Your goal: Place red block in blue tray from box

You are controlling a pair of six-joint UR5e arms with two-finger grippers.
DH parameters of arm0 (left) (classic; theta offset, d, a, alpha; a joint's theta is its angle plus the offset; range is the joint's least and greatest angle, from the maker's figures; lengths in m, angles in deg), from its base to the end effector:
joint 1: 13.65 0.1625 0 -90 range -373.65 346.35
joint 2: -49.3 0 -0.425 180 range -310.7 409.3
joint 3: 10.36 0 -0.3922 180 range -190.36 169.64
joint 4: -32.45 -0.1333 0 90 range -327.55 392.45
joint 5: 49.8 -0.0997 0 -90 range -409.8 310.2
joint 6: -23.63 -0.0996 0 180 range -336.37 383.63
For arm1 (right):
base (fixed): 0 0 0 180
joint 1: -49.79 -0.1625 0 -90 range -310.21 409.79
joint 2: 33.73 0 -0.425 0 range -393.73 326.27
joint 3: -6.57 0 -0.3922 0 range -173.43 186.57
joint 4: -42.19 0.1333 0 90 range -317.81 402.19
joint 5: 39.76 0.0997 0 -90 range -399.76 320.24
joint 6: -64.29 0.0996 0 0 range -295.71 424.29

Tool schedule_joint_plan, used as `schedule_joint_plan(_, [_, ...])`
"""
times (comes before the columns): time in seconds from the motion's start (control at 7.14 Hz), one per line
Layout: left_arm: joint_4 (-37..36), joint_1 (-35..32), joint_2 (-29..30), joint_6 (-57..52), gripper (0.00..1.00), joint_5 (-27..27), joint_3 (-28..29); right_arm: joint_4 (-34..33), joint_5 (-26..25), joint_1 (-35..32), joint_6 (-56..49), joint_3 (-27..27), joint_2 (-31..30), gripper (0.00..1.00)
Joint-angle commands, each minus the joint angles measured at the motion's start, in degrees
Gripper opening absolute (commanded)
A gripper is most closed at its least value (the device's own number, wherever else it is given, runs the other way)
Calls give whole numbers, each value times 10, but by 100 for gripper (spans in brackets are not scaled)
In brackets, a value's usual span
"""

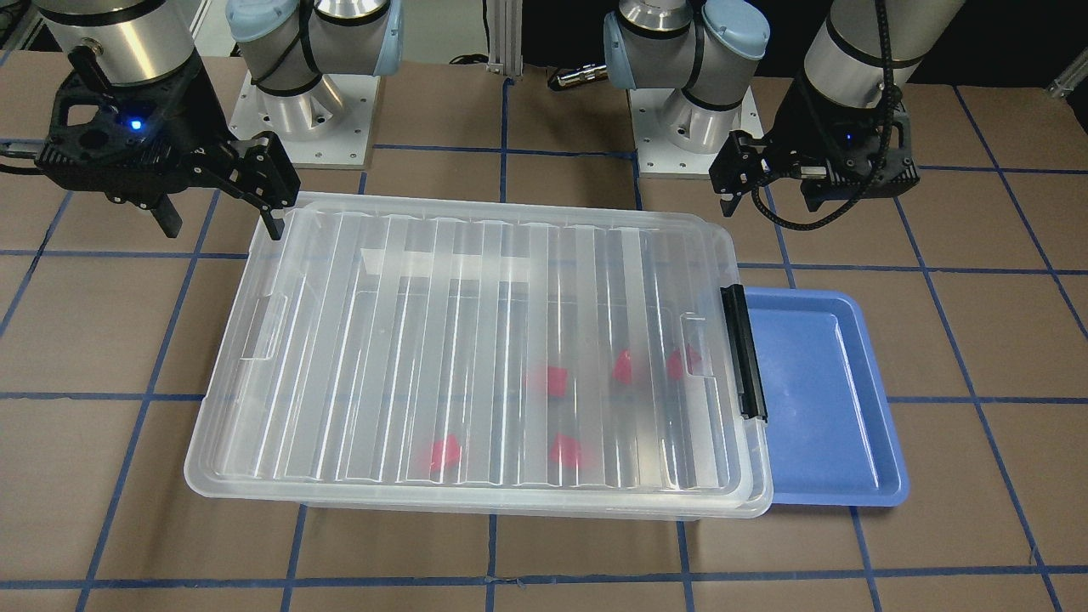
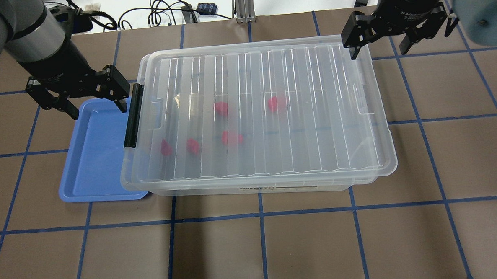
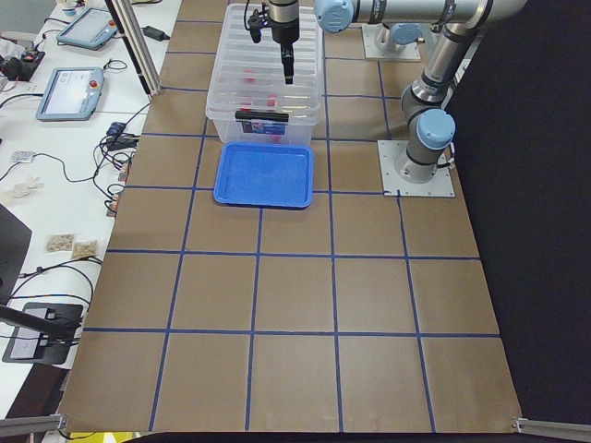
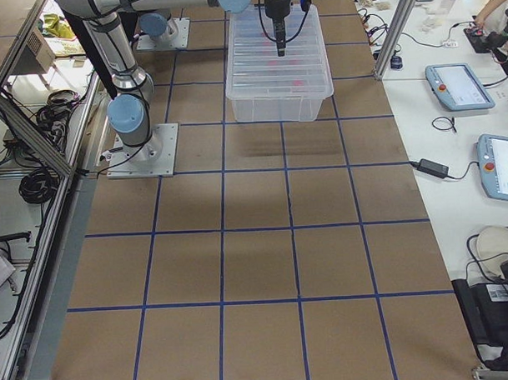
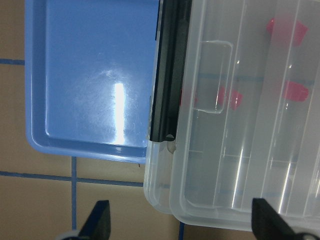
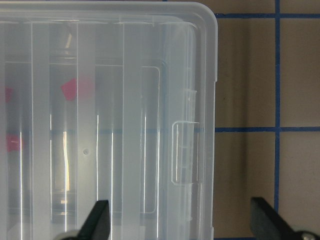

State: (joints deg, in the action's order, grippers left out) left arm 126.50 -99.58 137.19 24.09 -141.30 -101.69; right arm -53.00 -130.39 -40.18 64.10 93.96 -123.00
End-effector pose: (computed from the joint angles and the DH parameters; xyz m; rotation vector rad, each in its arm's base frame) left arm -0.0970 -0.4785 0.4875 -0.1220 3.1135 0.0902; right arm 0.1319 -0.5087 0.5138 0.0033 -3.1244 0.1930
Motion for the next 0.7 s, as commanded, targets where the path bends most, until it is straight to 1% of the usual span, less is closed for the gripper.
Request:
schedule_joint_plan(0.0, [0,0,-1,0,100,0,0,1,-1,0,1,1,1,100])
schedule_joint_plan(0.42, [-2,0,0,0,100,0,0,2,-2,0,-1,9,2,100])
schedule_joint_plan(0.56, [-2,0,0,0,100,0,0,-3,0,2,-8,22,4,100])
